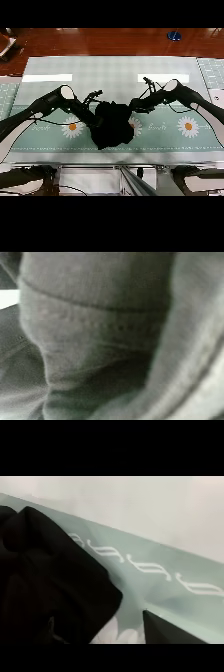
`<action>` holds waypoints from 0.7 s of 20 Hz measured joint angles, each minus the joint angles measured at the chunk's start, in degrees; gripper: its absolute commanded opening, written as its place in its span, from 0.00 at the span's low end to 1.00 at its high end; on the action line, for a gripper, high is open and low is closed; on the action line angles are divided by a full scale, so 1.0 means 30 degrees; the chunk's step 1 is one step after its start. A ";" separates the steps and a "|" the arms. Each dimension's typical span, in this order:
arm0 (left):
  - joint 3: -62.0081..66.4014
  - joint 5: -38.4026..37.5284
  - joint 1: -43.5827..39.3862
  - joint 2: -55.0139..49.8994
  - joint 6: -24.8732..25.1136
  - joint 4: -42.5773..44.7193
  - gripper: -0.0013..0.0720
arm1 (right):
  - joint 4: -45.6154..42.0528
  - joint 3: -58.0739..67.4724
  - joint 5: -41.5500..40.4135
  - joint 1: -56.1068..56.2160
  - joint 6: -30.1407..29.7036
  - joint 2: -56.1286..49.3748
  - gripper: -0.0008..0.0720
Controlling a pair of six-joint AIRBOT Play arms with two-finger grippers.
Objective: Fold the shirts.
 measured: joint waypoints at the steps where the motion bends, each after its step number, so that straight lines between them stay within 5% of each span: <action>1: 0.0029 0.0007 0.0022 -0.0007 0.0022 0.0000 0.05 | 0.0044 0.0444 0.0299 0.0117 -0.0015 -0.0459 0.62; 3: 0.0058 0.0036 0.0095 -0.0015 0.0029 -0.0007 0.05 | -0.0124 0.1100 0.0554 0.0277 -0.0058 -0.1231 0.22; 5: 0.0073 0.0102 0.0233 -0.0029 0.0029 -0.0007 0.05 | 0.0284 0.1625 0.0838 0.0357 -0.0539 -0.1712 0.05; 14: 0.5493 0.0991 0.4364 0.2914 -0.0998 0.0000 0.04 | -0.1304 0.9457 0.3606 -0.0699 -0.0663 0.0000 0.05</action>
